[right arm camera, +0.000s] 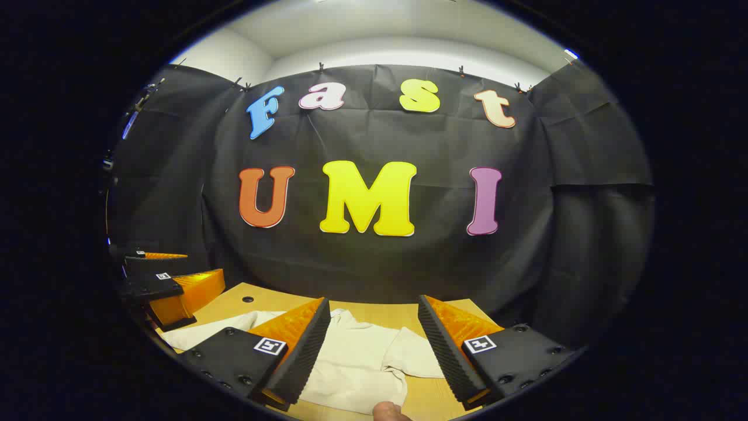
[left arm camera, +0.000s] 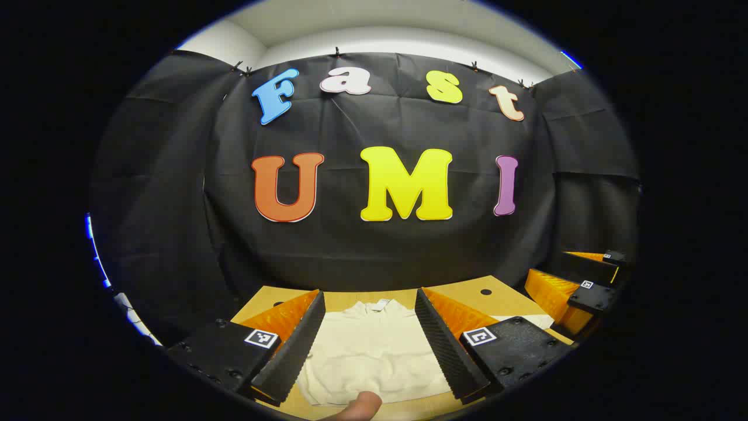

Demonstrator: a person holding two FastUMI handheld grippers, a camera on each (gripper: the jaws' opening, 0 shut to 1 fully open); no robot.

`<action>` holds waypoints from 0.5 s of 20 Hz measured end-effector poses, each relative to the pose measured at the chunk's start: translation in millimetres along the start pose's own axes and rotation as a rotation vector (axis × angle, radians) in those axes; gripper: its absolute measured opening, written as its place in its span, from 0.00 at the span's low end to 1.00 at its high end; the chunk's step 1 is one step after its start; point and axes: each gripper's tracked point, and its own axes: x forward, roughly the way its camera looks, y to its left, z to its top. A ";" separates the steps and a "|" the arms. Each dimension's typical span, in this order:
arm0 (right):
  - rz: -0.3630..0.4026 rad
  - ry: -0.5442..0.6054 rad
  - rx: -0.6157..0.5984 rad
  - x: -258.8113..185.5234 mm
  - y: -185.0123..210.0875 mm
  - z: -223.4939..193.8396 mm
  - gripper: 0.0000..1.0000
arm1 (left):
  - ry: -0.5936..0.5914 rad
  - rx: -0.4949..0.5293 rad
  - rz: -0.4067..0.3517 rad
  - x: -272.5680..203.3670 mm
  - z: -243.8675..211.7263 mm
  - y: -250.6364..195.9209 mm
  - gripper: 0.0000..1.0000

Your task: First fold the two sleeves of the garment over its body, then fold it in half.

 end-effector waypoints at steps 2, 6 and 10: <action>0.009 -0.006 -0.003 0.7 0.3 2.5 0.94 | -0.009 -0.002 0.006 1.7 2.0 1.0 0.99; 0.017 -0.015 -0.005 2.6 -1.2 5.2 0.94 | 0.010 -0.026 0.012 8.1 -3.8 -0.7 0.99; 0.012 -0.009 0.009 8.8 -8.0 2.3 0.94 | 0.013 -0.026 0.024 9.2 -4.3 -3.3 0.99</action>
